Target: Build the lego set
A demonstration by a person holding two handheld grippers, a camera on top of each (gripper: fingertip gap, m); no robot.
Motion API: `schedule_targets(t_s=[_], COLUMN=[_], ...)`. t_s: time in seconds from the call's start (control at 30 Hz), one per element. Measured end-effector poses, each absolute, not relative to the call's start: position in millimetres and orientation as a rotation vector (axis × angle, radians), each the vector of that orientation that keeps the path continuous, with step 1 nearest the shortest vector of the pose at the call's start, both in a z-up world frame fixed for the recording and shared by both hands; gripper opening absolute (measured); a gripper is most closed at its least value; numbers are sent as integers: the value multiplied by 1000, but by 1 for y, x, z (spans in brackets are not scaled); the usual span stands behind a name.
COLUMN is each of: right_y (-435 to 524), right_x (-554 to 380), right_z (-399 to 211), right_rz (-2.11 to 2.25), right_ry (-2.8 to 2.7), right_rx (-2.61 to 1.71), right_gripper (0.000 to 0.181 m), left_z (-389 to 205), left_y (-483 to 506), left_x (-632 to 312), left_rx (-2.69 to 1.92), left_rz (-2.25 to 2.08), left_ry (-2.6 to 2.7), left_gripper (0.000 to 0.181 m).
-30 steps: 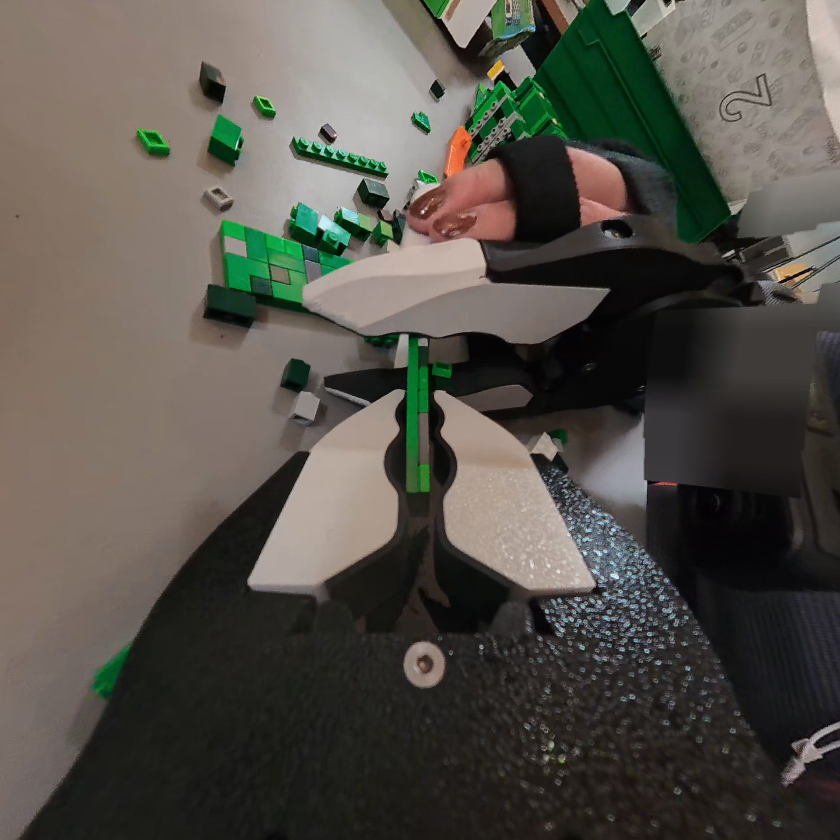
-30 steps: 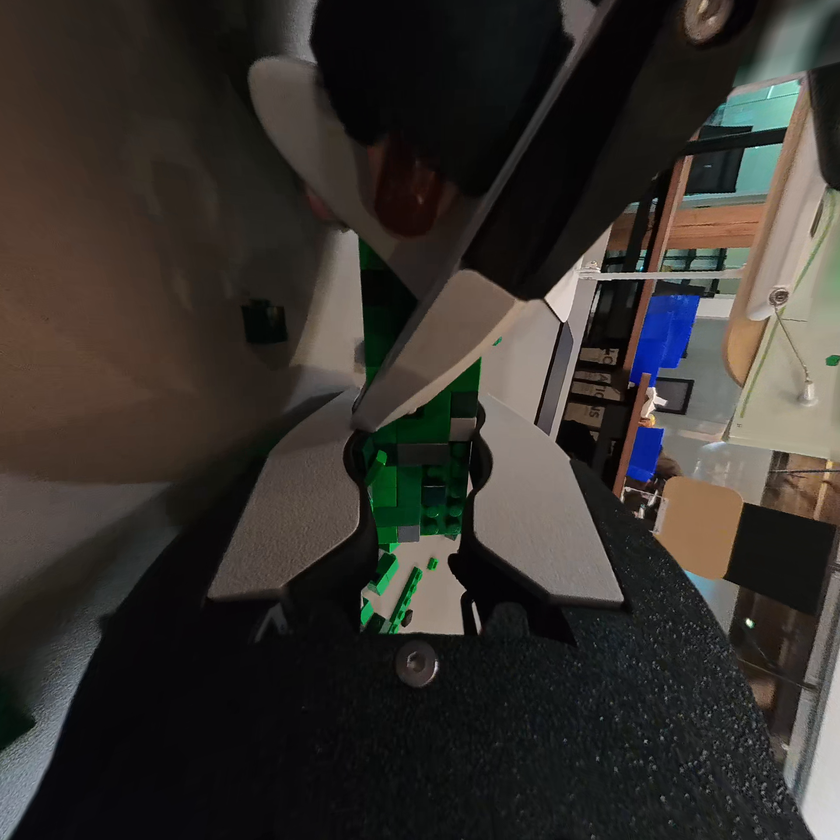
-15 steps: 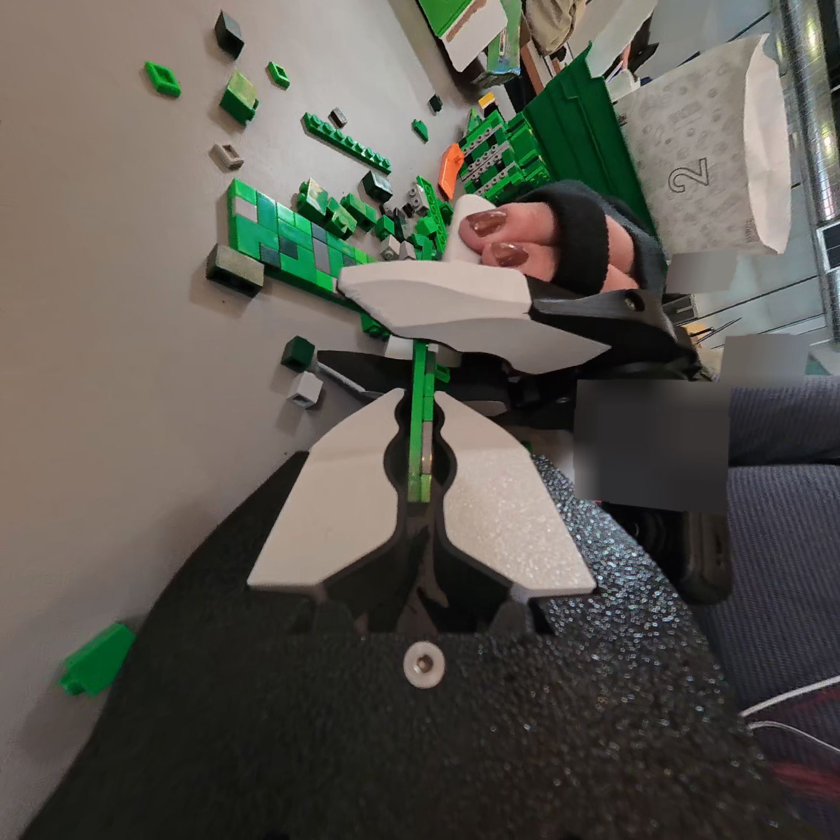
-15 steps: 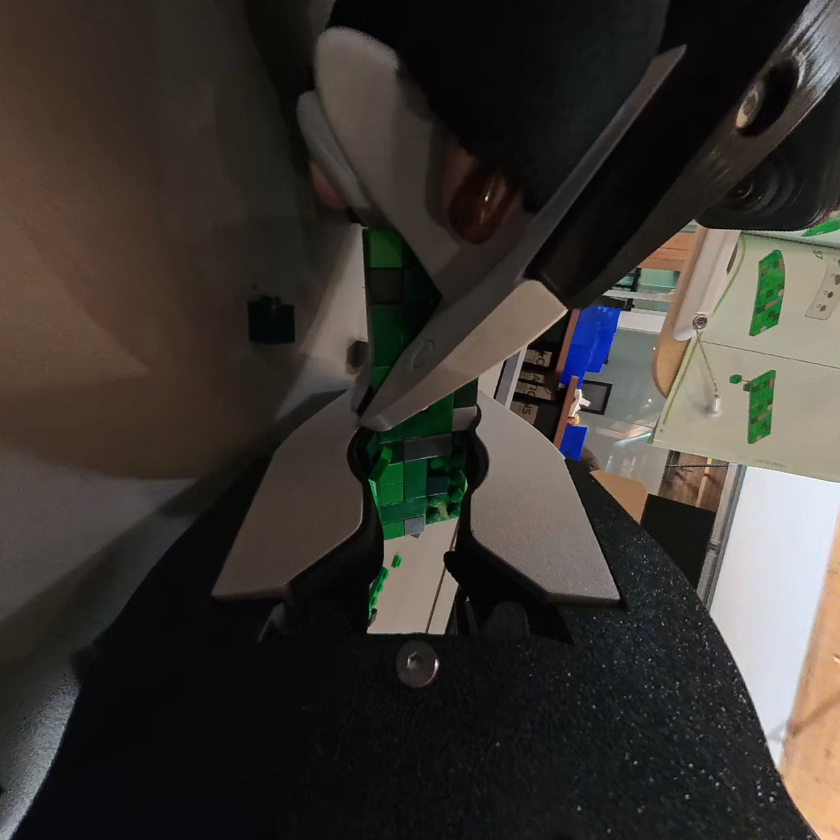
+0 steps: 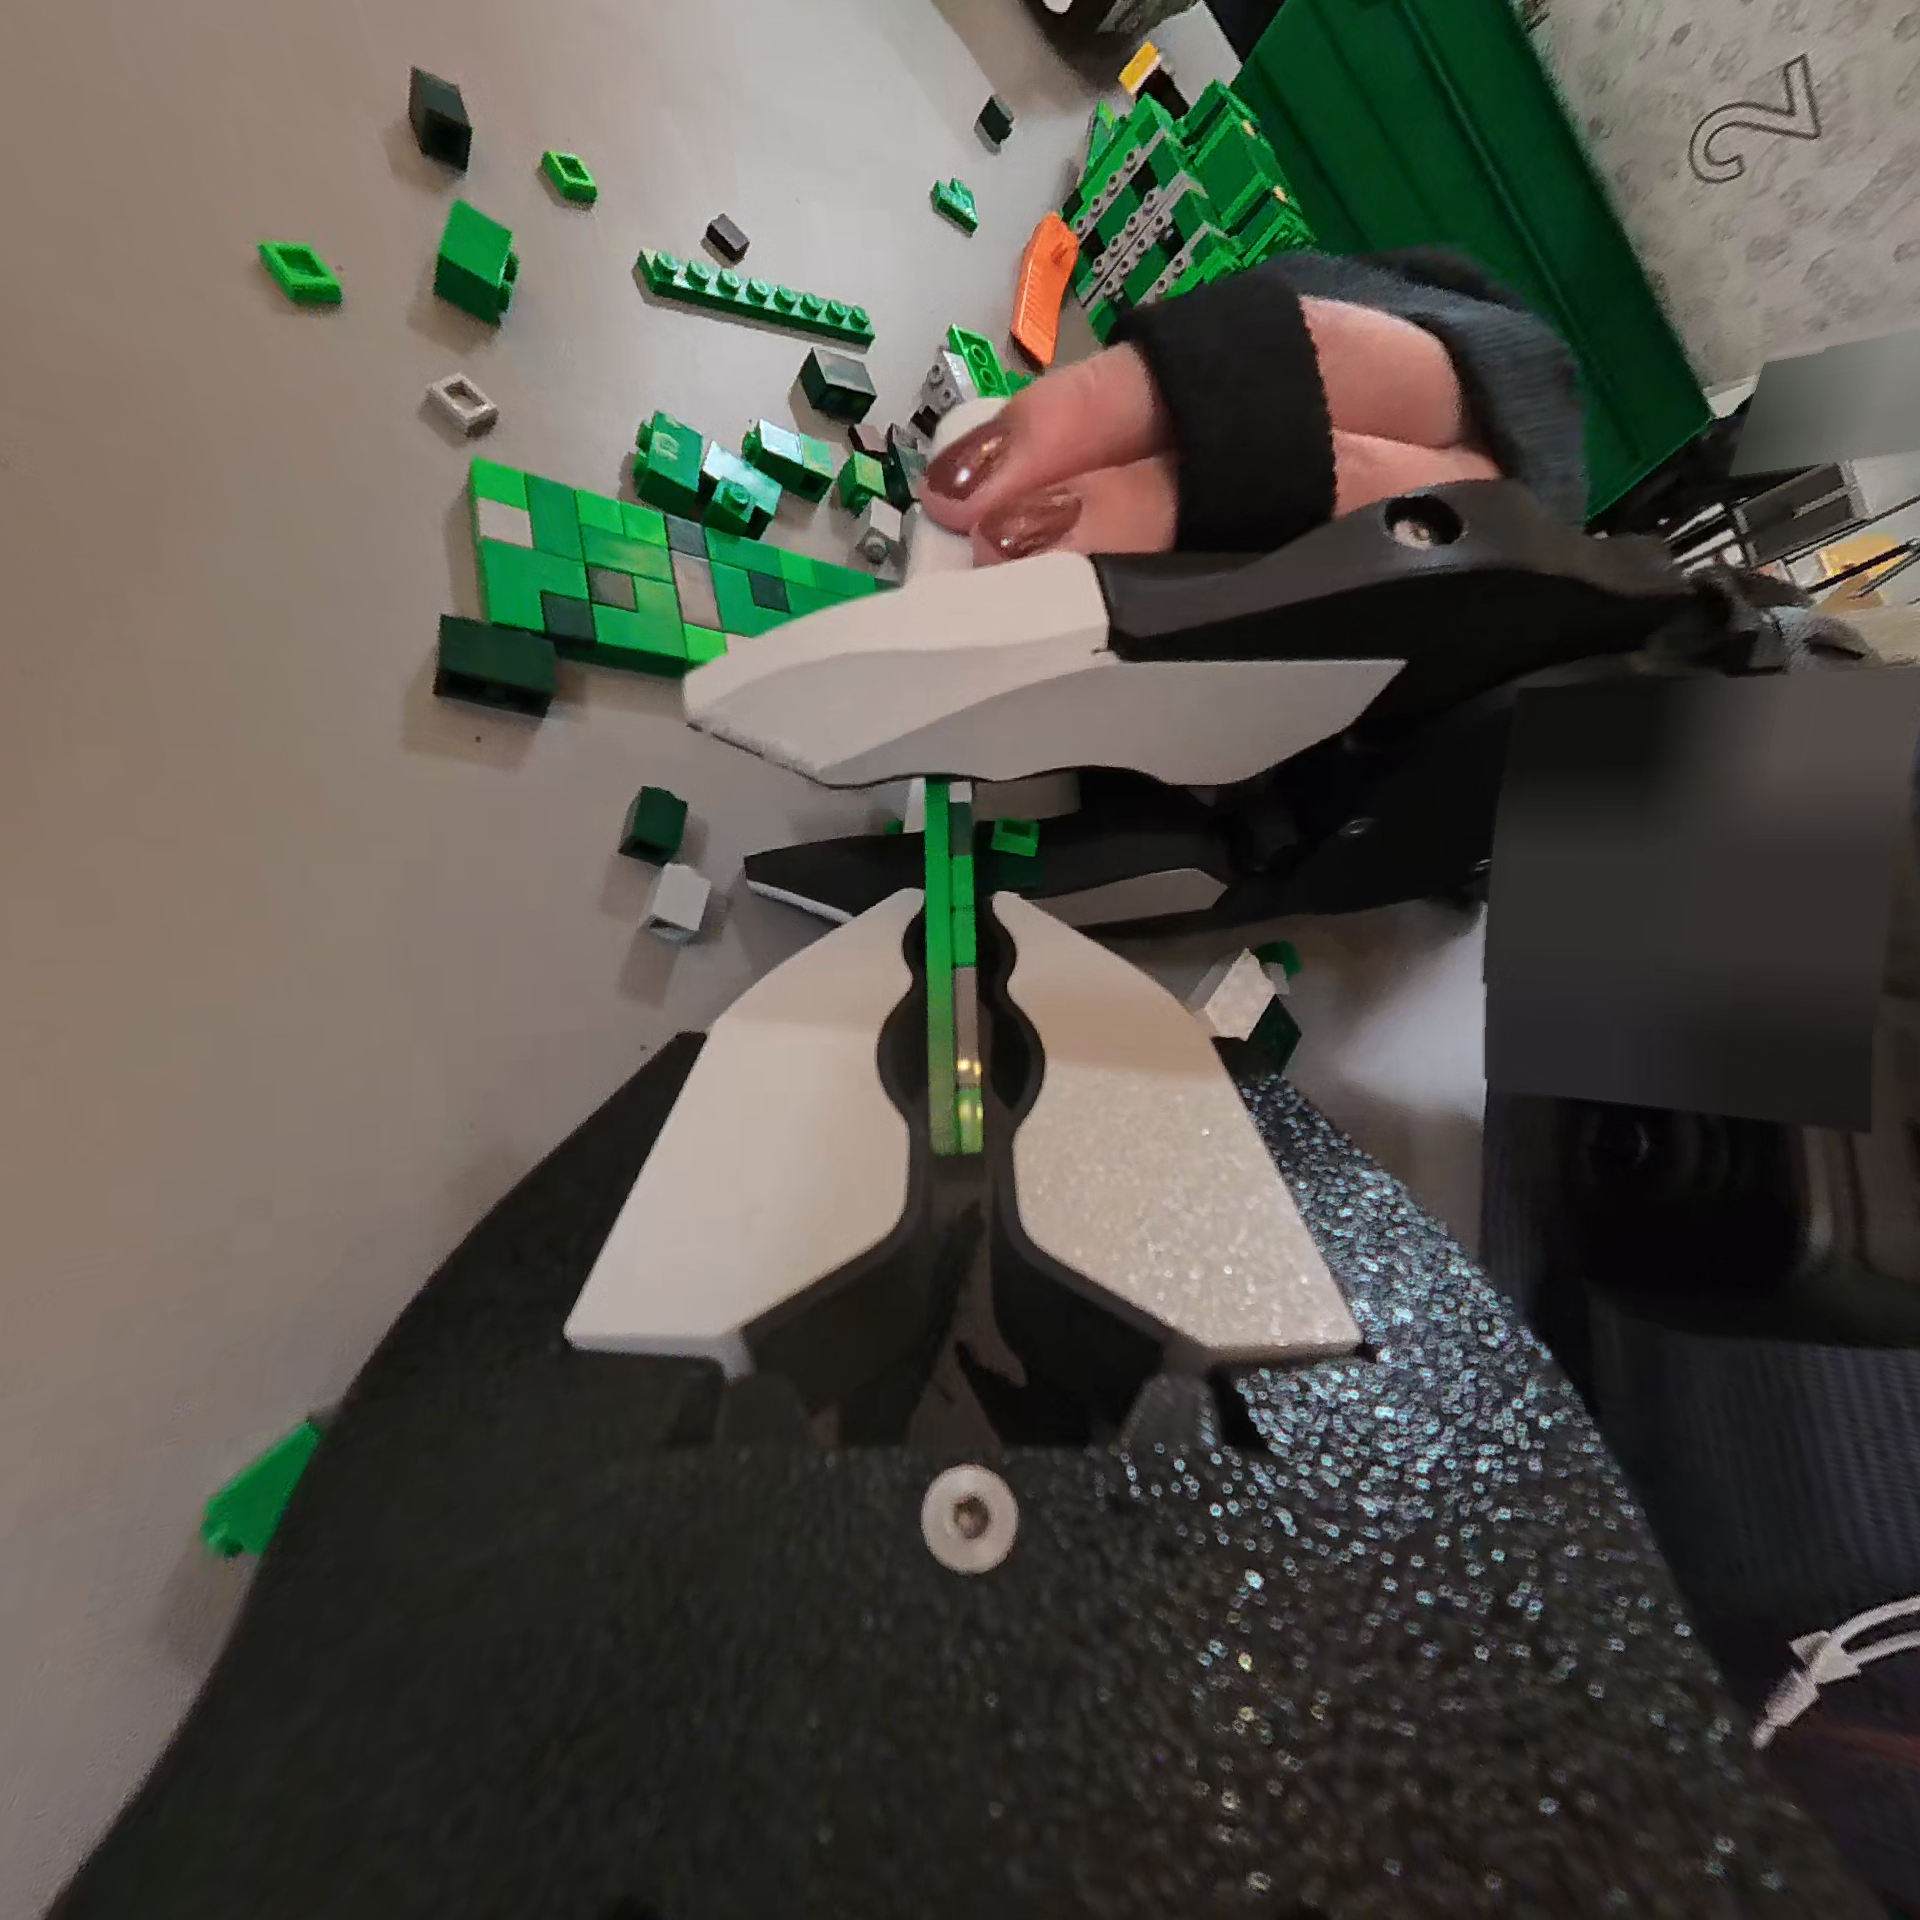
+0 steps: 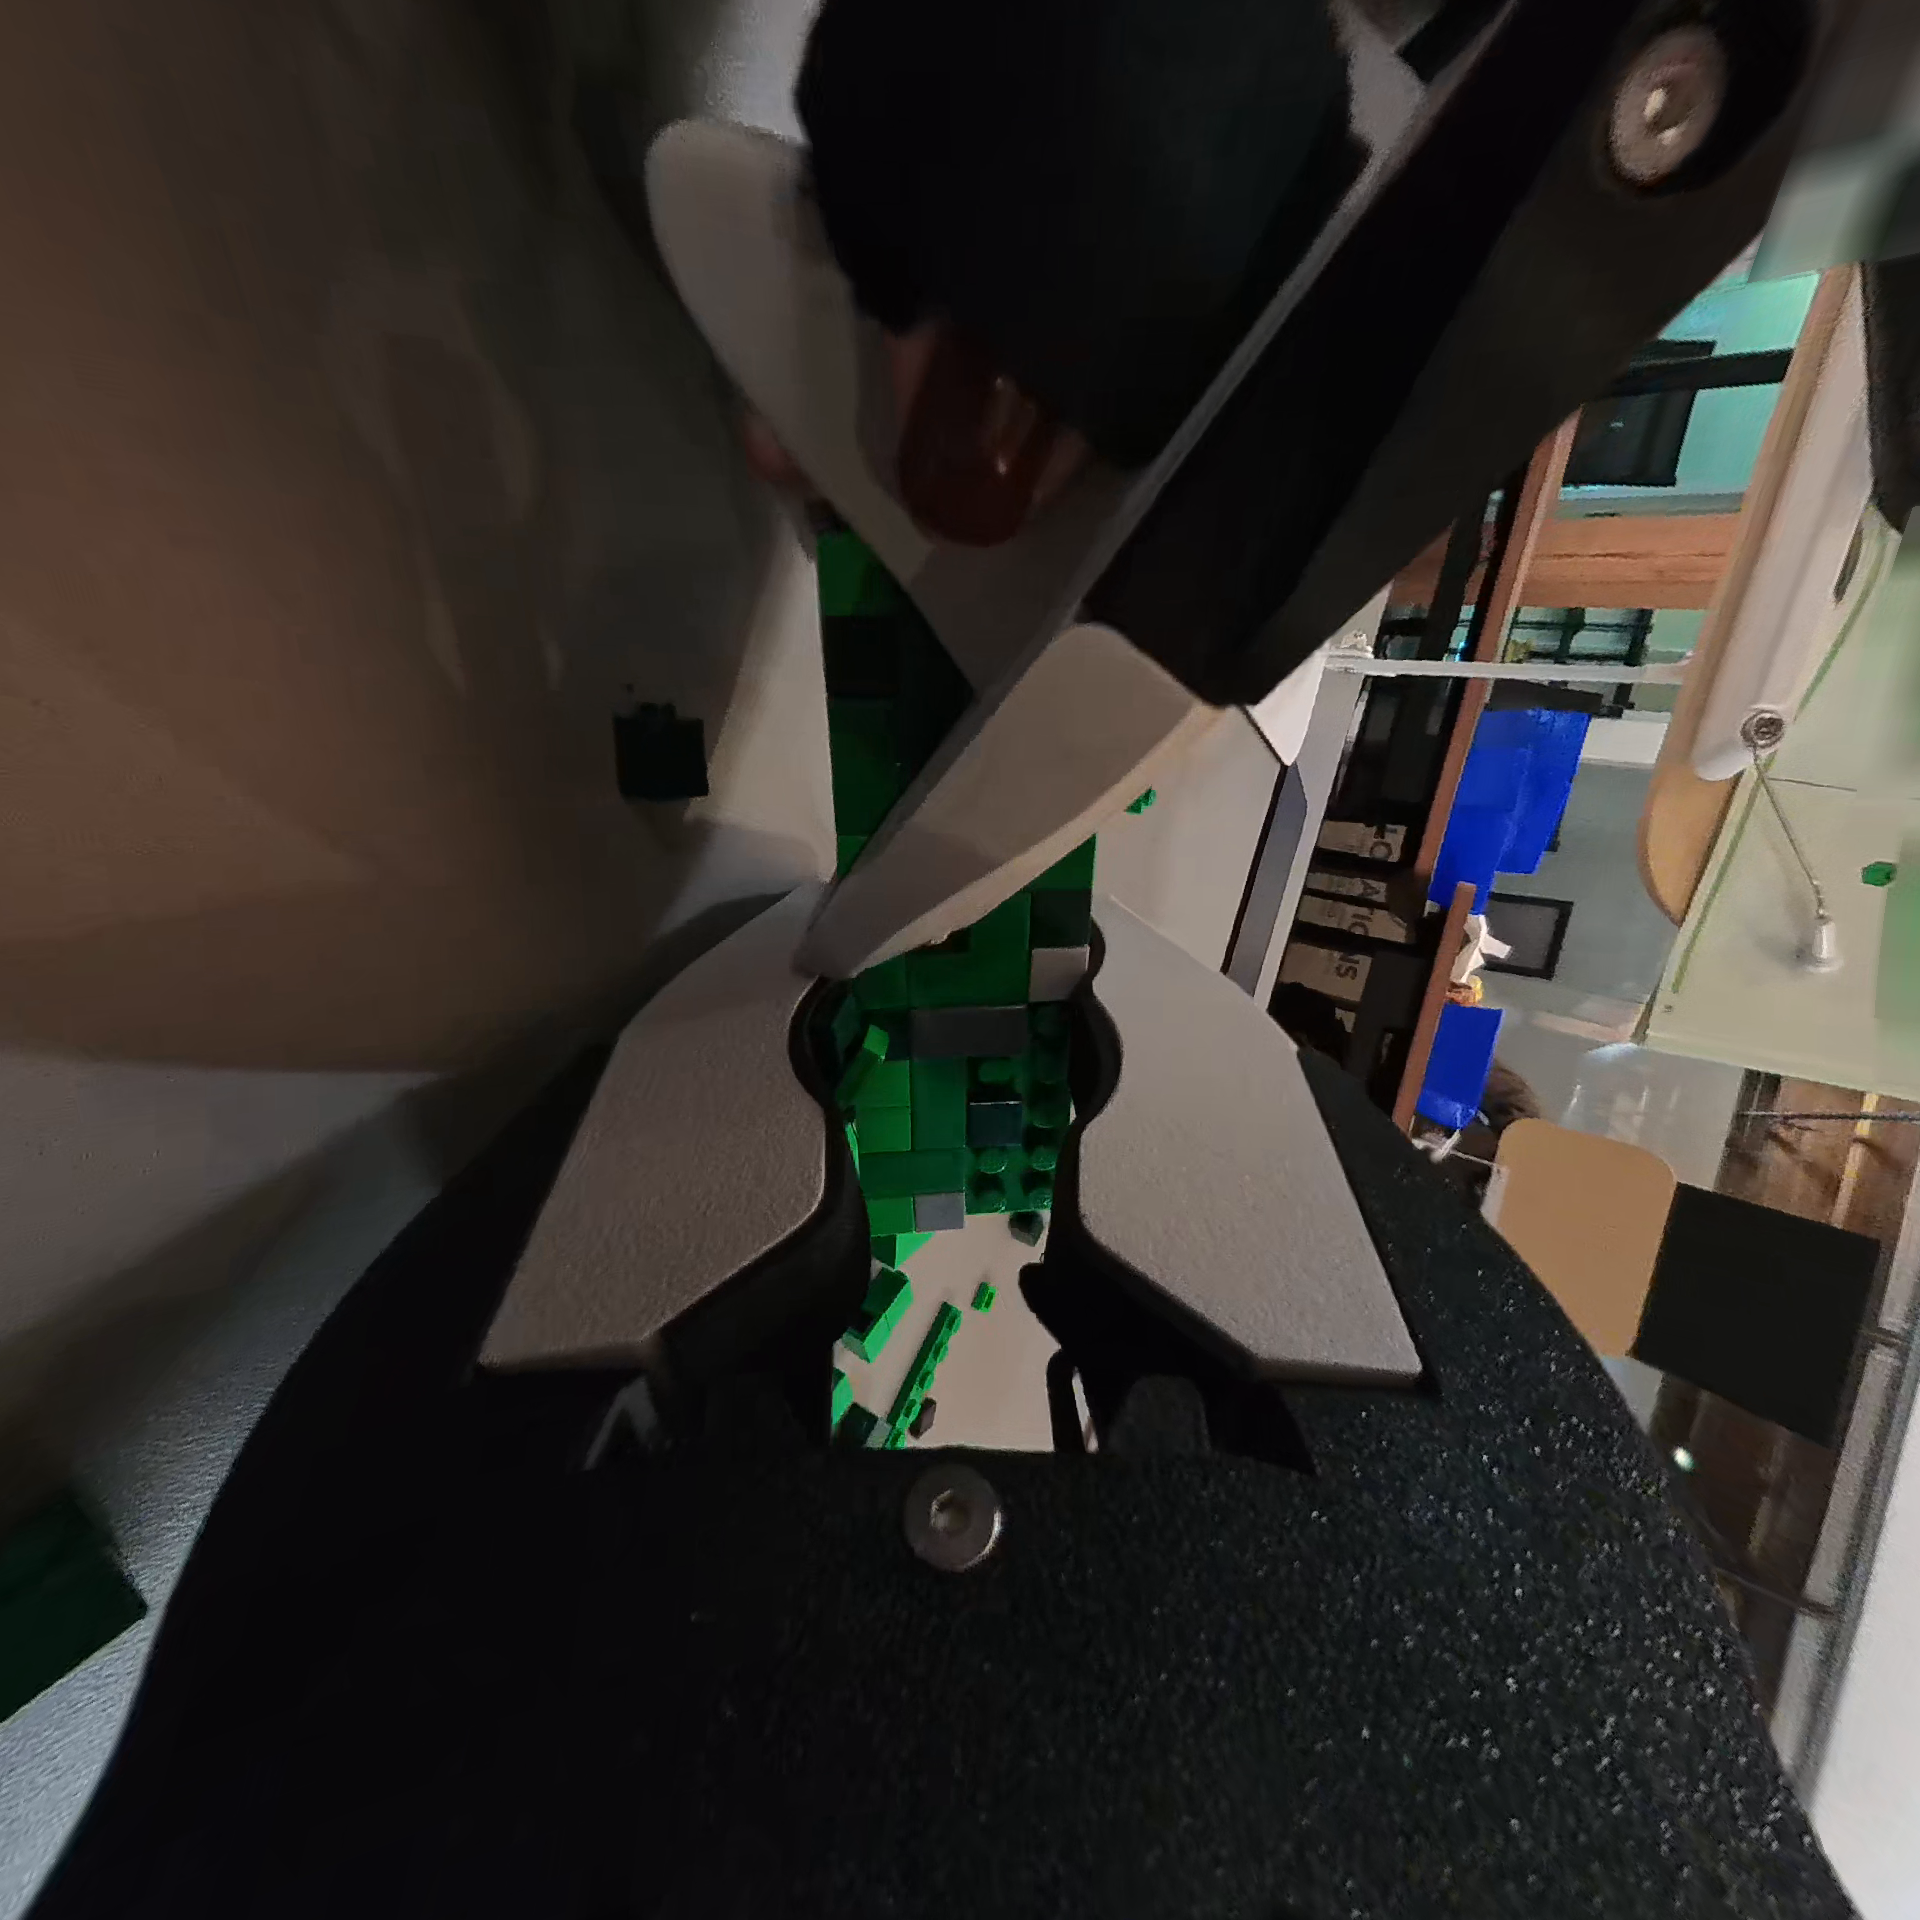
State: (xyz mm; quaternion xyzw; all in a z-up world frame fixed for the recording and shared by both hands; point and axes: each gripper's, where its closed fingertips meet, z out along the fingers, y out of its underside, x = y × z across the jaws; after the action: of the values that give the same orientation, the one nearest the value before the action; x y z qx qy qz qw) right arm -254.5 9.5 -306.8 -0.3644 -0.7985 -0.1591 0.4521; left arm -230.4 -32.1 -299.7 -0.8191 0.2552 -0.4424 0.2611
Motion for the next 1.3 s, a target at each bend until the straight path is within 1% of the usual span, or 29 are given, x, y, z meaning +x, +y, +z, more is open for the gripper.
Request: schedule_targets(t_s=[0.27,0.43,0.53,0.67,0.73,0.87,0.97,1.13,1.2,1.23,1.3], right_y=[13,13,12,13,12,9,8,10,10,9,10], right_x=[-257,-257,-257,-258,-257,-257,-257,-258,-260,-260,-260], right_z=[-305,-305,-305,-302,-302,-305,-305,-303,-298,-299,-304], right_rz=[-520,-523,-458,-446,-456,-493,-489,-545,-580,-578,-555], right_ry=[-1935,-1924,-1932,-1934,-1941,-1976,-1985,-1947,-1905,-1912,-1925], right_rx=[-779,-755,-818,-887,-881,-834,-806,-734,-662,-661,-678], right_gripper=[38,36,37,47,48,41,41,40,35,34,35], left_z=[-302,-302,-302,-300,-300,-300,-300,-302,-300,-297,-301], left_y=[-31,-31,-32,-32,-33,-34,-35,-34,-32,-33,-34], left_x=[-231,-231,-231,-232,-232,-231,-231,-231,-231,-232,-232], left_rx=[-2246,-2245,-2249,-2246,-2244,-2242,-2244,-2248,-2242,-2221,-2238], left_rz=[-1320,-1371,-1302,-1234,-1231,-1212,-1199,-1284,-1354,-1443,-1440], left_ry=[560,525,579,633,644,672,685,615,548,510,514], left_gripper=[6,6,6,6,5,6,5,6,6,6,6])
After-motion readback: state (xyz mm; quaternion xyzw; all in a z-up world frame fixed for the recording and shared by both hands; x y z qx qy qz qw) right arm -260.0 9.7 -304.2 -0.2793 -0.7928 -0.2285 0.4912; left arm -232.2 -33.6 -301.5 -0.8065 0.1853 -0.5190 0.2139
